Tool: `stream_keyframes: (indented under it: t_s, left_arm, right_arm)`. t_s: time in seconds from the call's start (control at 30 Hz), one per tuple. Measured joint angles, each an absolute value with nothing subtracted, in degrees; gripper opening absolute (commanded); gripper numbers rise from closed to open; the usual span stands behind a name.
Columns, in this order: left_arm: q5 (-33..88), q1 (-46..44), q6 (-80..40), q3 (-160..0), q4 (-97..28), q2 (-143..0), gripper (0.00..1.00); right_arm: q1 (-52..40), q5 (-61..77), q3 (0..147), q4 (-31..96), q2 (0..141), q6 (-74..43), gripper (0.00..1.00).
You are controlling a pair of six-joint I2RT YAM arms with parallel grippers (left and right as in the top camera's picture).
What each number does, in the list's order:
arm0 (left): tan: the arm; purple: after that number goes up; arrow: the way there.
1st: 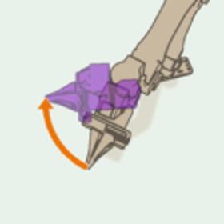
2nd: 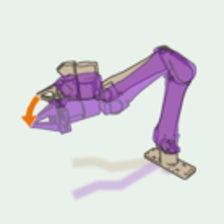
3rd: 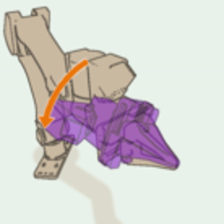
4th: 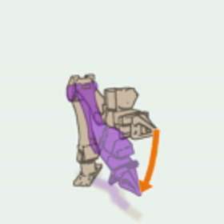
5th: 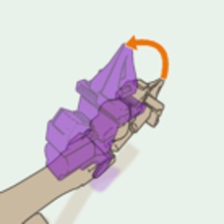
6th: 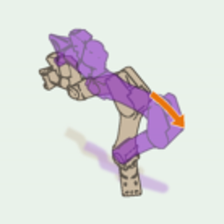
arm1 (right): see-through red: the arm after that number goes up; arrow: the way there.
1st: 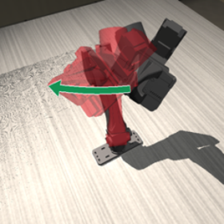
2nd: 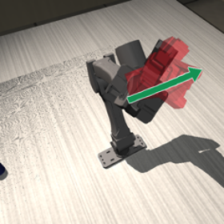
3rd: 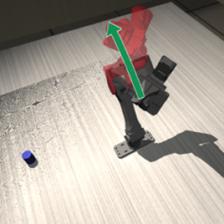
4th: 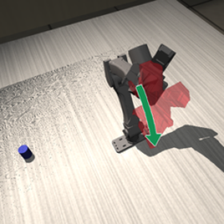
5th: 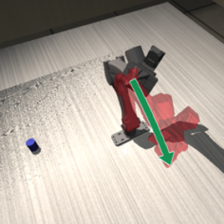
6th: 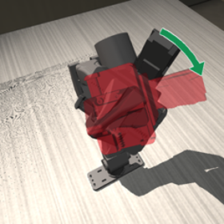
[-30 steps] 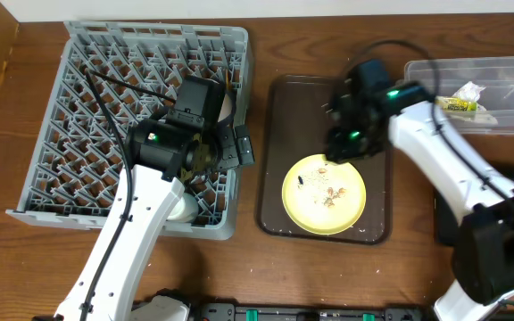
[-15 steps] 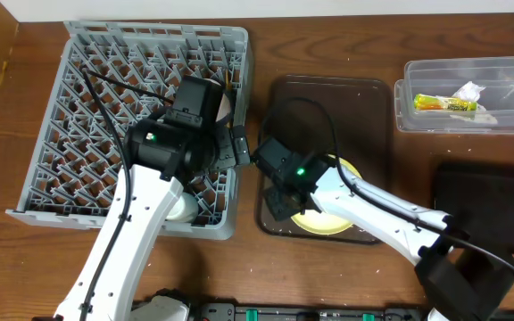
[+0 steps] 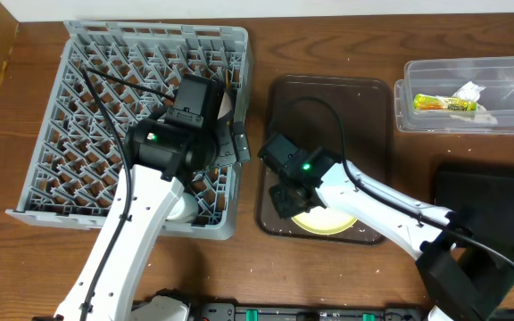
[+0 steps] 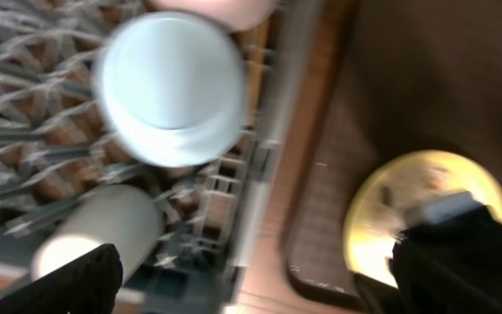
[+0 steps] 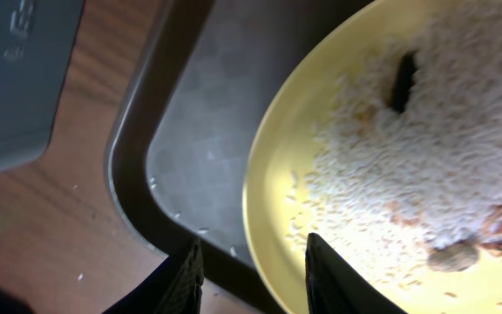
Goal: Sort waste into correct bins and load items into the dishwasher
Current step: 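Grasp the yellow plate rim with the right gripper and tilt it up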
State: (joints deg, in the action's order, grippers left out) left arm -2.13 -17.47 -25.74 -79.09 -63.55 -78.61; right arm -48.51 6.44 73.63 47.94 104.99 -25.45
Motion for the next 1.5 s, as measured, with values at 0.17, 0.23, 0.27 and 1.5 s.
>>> stream_keyframes:
  t_s: [0.17, 0.23, 0.27, 1.5]
  left_arm:
    - [-8.34, -6.52, -30.0, -79.09, -69.23, -78.63, 1.0]
    - [-9.63, -0.21, -30.61, -79.09, -71.13, -78.63, 1.0]
    - [-9.96, 1.19, -30.76, -79.09, -71.57, -78.63, 1.0]
    - [-10.94, 13.37, -31.27, -79.09, -74.56, -78.63, 1.0]
  right_arm:
    - [-49.76, 8.12, 73.65, 48.36, 104.99, -25.45, 0.38]
    - [-50.85, 7.81, 73.63, 48.34, 104.99, -25.45, 0.38]
    - [-51.35, 7.66, 73.65, 48.29, 104.99, -25.45, 0.39]
    - [-56.27, -5.04, 67.96, 40.71, 109.47, -28.25, 0.01]
